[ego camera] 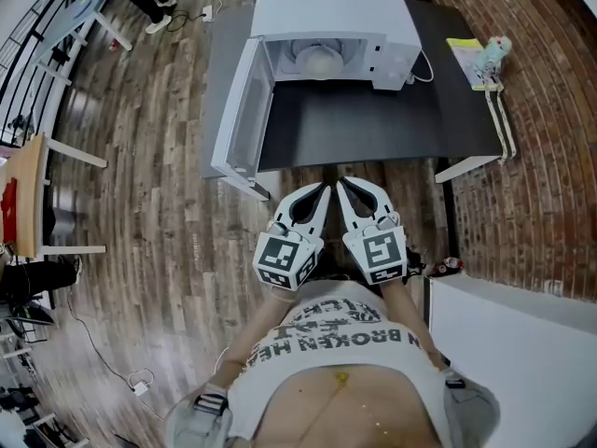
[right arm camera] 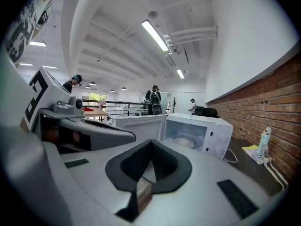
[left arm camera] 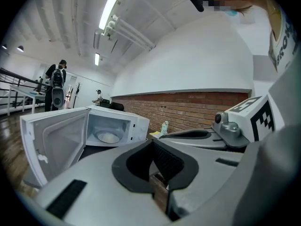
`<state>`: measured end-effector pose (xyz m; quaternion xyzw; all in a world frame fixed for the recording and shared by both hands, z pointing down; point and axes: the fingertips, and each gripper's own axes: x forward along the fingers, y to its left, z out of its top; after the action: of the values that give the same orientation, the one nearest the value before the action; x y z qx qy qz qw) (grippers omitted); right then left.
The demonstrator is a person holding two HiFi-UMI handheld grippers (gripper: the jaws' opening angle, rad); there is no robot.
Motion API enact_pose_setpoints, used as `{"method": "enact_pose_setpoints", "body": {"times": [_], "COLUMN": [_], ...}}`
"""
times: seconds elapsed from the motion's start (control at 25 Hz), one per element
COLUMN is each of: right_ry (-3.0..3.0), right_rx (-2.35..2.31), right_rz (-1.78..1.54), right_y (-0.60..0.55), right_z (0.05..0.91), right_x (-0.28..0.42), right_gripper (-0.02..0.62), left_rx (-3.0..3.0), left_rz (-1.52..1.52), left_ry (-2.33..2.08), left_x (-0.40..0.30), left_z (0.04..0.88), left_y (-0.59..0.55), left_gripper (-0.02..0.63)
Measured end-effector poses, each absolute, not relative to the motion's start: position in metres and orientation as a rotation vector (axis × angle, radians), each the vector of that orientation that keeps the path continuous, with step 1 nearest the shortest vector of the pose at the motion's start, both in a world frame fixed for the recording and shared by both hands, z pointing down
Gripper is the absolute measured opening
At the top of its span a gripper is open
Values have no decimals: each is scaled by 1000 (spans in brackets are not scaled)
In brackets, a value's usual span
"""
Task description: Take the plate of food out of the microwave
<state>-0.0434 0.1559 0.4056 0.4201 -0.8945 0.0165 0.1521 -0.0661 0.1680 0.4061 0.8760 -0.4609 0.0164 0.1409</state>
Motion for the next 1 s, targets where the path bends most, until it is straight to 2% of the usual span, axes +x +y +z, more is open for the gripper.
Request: {"method": "enact_pose_setpoints", "body": {"times": [0.56, 1.0], "right_ry": [-2569, -2623], "right_rx": [1262, 1178], "right_rz": [115, 109], "right_y": [119, 23], "right_z": [403, 399], "right_x": [-51, -55], "right_gripper": [8, 8], "left_rx": [2519, 2497], "left_rz": [73, 116], "left_ry": [-1283, -1361], "left_x": [-79, -76], "left_z": [414, 413], "left_y": [135, 39], "left_gripper": [6, 6]}}
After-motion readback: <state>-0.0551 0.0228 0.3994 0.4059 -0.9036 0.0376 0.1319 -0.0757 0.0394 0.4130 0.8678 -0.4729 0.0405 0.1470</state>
